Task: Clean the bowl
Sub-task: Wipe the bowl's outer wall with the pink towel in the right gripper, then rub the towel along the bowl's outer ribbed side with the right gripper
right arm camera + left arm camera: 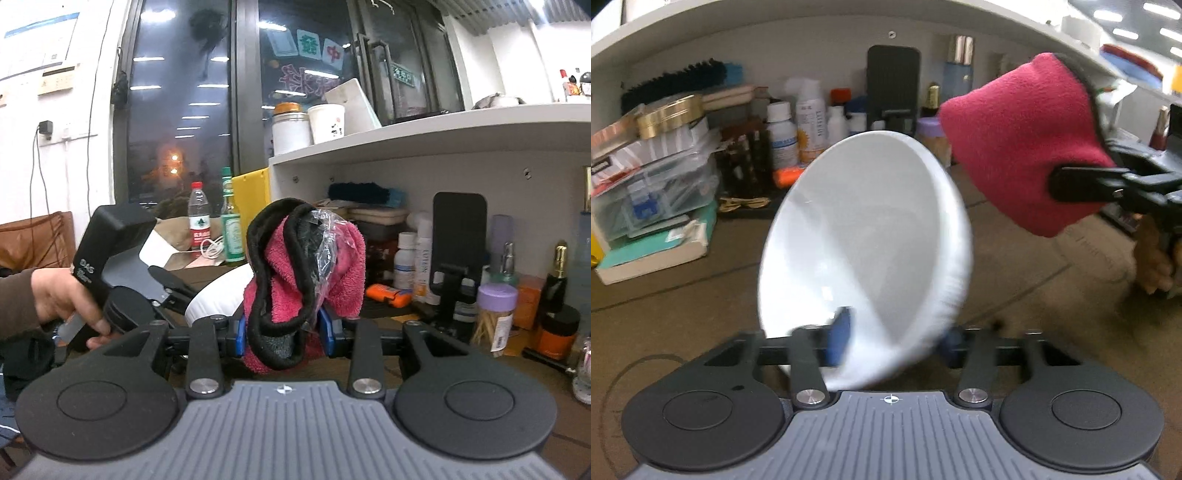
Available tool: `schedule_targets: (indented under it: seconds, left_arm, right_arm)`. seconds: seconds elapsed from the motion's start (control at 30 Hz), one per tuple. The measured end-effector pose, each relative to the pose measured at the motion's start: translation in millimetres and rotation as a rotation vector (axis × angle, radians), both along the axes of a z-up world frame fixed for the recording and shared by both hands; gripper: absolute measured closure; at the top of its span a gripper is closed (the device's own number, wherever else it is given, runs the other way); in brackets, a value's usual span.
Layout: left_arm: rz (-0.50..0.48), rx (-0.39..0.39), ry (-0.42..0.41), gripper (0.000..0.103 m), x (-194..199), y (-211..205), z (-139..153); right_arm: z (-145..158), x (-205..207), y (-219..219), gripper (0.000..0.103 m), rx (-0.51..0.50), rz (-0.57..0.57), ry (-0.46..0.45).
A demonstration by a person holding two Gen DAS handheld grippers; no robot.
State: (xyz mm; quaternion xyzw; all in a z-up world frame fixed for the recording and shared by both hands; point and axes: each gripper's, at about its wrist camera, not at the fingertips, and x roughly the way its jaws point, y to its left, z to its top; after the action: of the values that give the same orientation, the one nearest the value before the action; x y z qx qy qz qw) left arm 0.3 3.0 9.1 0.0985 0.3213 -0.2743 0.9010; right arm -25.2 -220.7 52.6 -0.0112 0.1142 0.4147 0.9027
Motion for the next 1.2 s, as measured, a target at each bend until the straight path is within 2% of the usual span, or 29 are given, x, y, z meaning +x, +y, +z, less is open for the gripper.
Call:
schedule_targets:
  seconds: [0.1, 0.27, 0.33, 0.47, 0.57, 0.7, 0.73, 0.8, 0.87, 0.97, 1.03, 1.1, 1.13, 1.17, 1.2]
  left_arm:
    - [-0.017, 0.012, 0.009, 0.085, -4, -14, 12]
    - [-0.104, -0.038, 0.029, 0.089, -14, -31, 28]
    - [-0.114, -0.033, 0.023, 0.089, -16, -36, 29]
    - [-0.113, -0.030, 0.020, 0.089, -13, -31, 28]
    - [-0.102, -0.014, 0.018, 0.082, -7, -25, 26]
    - [-0.066, 0.047, 0.008, 0.054, 3, -12, 17]
    - [-0.061, 0.057, 0.012, 0.051, 3, -11, 16]
    - [-0.050, 0.071, 0.018, 0.049, 2, -9, 14]
    - [-0.040, 0.085, 0.025, 0.050, 1, -8, 12]
    - [-0.024, 0.106, 0.036, 0.052, 0, -5, 10]
    - [-0.014, 0.120, 0.043, 0.052, -1, -3, 8]
    - [-0.009, 0.139, 0.048, 0.049, -2, -3, 7]
    - [-0.013, 0.155, 0.047, 0.049, -1, -4, 8]
    - [-0.016, 0.173, 0.046, 0.049, 1, -6, 7]
    - [-0.019, 0.187, 0.045, 0.049, 2, -8, 5]
  right_arm:
    - [0, 3, 0, 0.066, -0.007, -0.022, -0.006]
    - [-4, 4, -1, 0.066, -0.062, -0.040, -0.006]
    - [-7, 3, 0, 0.066, -0.080, -0.026, 0.002]
    - [-6, -9, 3, 0.063, -0.097, 0.080, -0.012]
    - [-3, -15, 2, 0.063, -0.074, 0.163, -0.008]
    - [-3, -14, 6, 0.067, -0.070, 0.144, 0.010]
    - [-3, -12, 6, 0.067, -0.077, 0.125, 0.022]
    - [-11, 3, 5, 0.068, -0.092, 0.049, 0.108]
    - [-19, 25, 3, 0.069, -0.108, -0.034, 0.241]
    - [-26, 43, -7, 0.068, -0.060, -0.090, 0.367]
    - [-29, 54, -13, 0.060, -0.030, -0.124, 0.441]
    - [-30, 59, -13, 0.034, -0.032, -0.144, 0.470]
    - [-30, 61, -12, 0.027, -0.041, -0.155, 0.473]
    - [-28, 61, -7, 0.014, -0.056, -0.176, 0.458]
    - [-26, 61, -2, 0.011, -0.073, -0.198, 0.441]
